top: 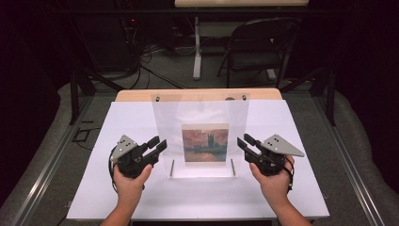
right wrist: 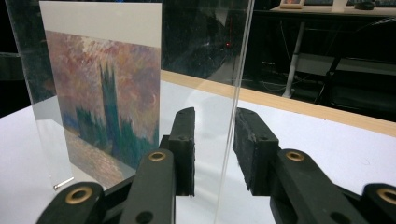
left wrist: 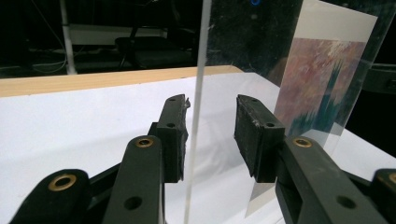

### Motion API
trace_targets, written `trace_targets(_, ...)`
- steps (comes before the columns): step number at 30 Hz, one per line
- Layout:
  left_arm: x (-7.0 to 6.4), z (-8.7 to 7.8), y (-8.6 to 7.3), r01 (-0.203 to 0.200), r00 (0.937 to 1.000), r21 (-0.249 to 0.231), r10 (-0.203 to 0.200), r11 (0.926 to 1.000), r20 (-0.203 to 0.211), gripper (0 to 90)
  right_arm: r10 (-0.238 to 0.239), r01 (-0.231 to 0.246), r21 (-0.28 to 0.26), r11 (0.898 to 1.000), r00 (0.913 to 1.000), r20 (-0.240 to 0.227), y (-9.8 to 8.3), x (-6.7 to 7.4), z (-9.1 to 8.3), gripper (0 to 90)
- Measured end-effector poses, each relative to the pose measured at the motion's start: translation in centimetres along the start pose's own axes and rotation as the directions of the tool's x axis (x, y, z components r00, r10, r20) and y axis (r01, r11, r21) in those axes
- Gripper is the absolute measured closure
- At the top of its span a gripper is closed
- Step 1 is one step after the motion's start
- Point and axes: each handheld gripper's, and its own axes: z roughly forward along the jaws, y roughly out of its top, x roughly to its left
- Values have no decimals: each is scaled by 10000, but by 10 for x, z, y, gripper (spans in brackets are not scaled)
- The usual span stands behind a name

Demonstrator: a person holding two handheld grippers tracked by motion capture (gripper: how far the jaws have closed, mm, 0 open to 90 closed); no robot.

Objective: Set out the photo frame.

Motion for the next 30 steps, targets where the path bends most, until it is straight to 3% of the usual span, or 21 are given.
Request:
trace_targets(7, 13, -18, -2, -29, 9992, -6, 29, 10000, -401, 601, -63, 63, 13, 10000, 9997, 216, -2, -6, -15, 649)
trace_targets(15, 28, -29, -12, 34, 9960, 70, -28, 10000, -898, 529, -108, 105, 47, 9999, 9958, 906, -7, -20, -29, 571)
trace_targets(21, 41, -27, -29, 25, 9915, 421, 31, 9991, -1303, 484, -69, -7, 611, 9981, 9923, 1240, -25, -34, -30, 525)
trace_targets(25, 51, -25, -41, 66, 9898, 626, 24, 9980, -1421, 470, -305, 134, 1207, 9926, 9895, 1412, -43, -39, -27, 479)
trace_targets(30, 59, -19, -51, 76, 9866, 872, 68, 9962, -1632, 454, -302, 95, 1494, 9887, 9901, 1369, -58, -43, -21, 480)
